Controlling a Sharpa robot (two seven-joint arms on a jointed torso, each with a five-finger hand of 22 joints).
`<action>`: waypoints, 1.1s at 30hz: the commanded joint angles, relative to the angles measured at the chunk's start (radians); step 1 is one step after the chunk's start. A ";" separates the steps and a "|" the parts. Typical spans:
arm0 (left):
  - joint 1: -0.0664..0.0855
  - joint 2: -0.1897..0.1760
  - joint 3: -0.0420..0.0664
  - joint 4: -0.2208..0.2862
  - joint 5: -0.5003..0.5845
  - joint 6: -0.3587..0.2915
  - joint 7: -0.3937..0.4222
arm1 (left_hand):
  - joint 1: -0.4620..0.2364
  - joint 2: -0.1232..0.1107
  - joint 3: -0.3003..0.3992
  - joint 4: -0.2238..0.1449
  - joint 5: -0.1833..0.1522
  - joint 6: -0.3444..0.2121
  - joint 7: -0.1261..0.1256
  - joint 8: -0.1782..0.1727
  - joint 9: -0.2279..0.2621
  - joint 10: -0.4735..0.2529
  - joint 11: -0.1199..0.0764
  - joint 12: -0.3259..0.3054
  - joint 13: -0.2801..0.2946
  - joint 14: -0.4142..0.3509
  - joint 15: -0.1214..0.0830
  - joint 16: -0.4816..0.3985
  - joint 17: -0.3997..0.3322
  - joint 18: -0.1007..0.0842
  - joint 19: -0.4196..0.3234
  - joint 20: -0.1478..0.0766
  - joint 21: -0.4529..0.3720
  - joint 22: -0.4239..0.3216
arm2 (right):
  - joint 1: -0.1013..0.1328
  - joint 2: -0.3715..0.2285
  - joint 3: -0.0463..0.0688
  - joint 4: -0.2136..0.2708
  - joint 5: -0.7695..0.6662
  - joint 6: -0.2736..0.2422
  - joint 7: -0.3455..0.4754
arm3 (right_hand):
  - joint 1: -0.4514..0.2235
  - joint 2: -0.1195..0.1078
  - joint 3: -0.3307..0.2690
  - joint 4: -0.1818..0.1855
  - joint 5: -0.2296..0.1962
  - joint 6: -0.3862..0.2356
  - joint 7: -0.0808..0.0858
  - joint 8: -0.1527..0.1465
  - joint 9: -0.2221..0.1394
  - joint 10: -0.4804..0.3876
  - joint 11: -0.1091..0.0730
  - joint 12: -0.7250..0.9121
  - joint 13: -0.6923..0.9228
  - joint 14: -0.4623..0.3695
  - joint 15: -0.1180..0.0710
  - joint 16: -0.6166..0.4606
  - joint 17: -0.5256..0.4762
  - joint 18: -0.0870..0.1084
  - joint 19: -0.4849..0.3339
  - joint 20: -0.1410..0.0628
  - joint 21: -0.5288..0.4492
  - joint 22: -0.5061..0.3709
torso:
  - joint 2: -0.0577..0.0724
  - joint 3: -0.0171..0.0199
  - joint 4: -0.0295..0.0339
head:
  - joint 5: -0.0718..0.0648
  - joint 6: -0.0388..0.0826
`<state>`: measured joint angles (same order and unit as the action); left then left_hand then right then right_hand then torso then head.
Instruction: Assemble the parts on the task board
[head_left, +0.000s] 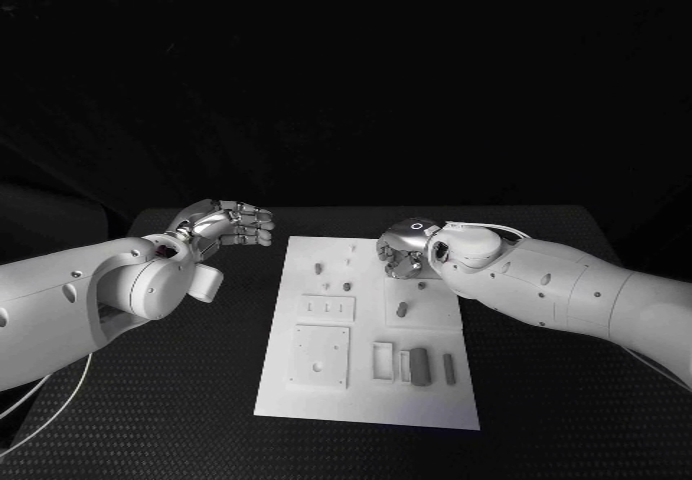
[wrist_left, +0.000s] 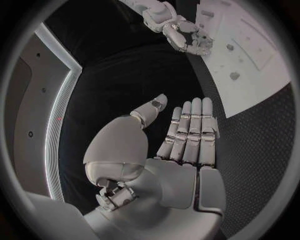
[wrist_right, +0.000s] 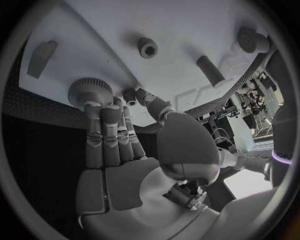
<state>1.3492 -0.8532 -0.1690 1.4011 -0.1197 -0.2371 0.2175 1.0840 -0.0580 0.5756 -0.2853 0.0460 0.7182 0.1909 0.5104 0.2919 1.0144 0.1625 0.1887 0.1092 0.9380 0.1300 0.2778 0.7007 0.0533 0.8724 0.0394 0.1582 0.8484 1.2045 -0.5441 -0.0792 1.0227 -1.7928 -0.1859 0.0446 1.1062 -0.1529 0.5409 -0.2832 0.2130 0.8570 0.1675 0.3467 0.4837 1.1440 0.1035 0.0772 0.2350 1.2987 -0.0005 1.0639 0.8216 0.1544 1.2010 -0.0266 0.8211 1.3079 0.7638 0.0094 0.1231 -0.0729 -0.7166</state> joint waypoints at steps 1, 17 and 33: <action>0.001 0.004 0.001 -0.003 0.009 0.013 0.006 | -0.009 0.001 -0.008 -0.001 0.004 -0.007 0.019 -0.006 -0.002 0.002 0.006 -0.007 -0.002 0.006 0.004 -0.005 0.000 0.001 0.006 -0.003 -0.003 -0.001 | -0.002 -0.002 -0.001 0.000 -0.030 0.028 -0.006 | 0.016 -0.001 -0.002 -0.007 -0.002 0.009 -0.001 0.004 0.003 0.011 0.001 0.007 0.007 -0.001 -0.009 0.008 -0.001 0.107 0.001 -0.008 0.007 0.022 | 0.005 0.0007 -0.0007 | -0.004 -0.002; 0.001 0.001 0.001 -0.006 0.013 0.014 0.005 | -0.010 0.002 -0.009 0.000 0.004 -0.006 0.019 -0.007 -0.002 0.003 0.006 -0.008 -0.002 0.007 0.003 -0.005 0.000 0.001 0.008 -0.004 -0.004 -0.002 | -0.002 -0.006 -0.001 0.003 -0.051 0.043 -0.012 | 0.025 -0.002 -0.006 -0.007 -0.002 0.015 -0.004 0.006 0.006 0.018 -0.002 0.007 0.014 0.000 -0.012 0.013 -0.002 0.107 0.001 -0.010 0.012 0.022 | 0.009 0.0031 -0.0002 | -0.011 -0.003; 0.001 -0.003 0.001 -0.004 0.013 0.017 0.001 | -0.011 0.002 -0.010 0.000 0.003 -0.004 0.017 -0.007 -0.002 0.005 0.006 -0.009 -0.002 0.008 0.003 -0.006 0.001 0.001 0.009 -0.004 -0.005 -0.002 | -0.004 -0.014 -0.001 0.010 -0.104 0.047 -0.028 | 0.022 -0.014 -0.014 -0.005 -0.002 0.023 -0.009 0.008 0.011 0.024 -0.004 0.006 0.022 -0.002 -0.013 0.016 -0.006 0.107 -0.002 -0.008 0.015 0.022 | 0.014 0.0033 -0.0005 | -0.012 0.001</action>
<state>1.3492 -0.8564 -0.1690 1.3939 -0.1113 -0.2358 0.2146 1.0841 -0.0579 0.5702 -0.2854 0.0460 0.7182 0.1909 0.5063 0.2912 1.0146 0.1627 0.1852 0.1083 0.9416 0.1337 0.2779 0.7006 0.0456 0.8760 0.0358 0.1584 0.8478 1.2102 -0.5510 -0.0741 1.0408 -1.8565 -0.1866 0.0411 1.1285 -0.1593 0.5325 -0.2857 0.2129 0.8733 0.1605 0.3507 0.4940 1.1618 0.0998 0.0812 0.2564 1.2968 -0.0058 1.0760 0.8174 0.1545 1.2026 -0.0317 0.8308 1.3079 0.7762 0.0133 0.1225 -0.0841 -0.7165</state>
